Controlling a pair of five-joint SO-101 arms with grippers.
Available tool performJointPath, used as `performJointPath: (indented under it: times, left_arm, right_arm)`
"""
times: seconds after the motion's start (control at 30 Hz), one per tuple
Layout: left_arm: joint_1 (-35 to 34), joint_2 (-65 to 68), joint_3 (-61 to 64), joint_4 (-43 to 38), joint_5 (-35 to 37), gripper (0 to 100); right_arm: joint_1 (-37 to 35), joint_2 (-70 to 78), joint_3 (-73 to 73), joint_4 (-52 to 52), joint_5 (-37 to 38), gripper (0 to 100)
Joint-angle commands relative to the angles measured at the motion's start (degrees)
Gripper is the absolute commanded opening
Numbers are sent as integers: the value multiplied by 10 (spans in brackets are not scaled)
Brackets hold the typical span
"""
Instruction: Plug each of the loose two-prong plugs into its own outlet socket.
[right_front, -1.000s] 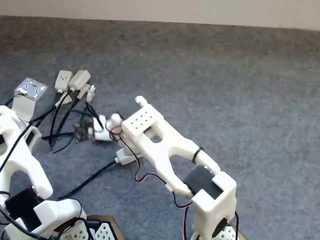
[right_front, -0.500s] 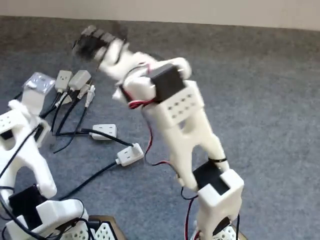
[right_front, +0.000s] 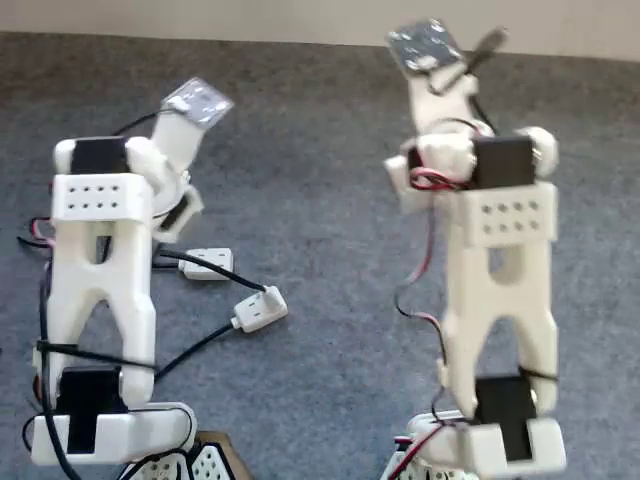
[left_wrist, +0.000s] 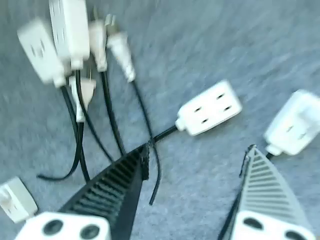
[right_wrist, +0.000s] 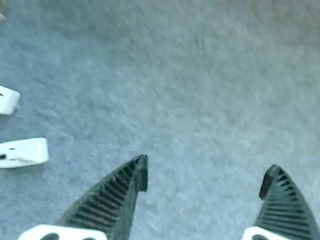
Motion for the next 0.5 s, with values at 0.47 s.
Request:
performJointPath:
  times: [0.47]
  left_arm:
    - [218, -1, 227, -120, 9, 299]
  right_arm:
    - [73, -366, 765, -329, 53, 342]
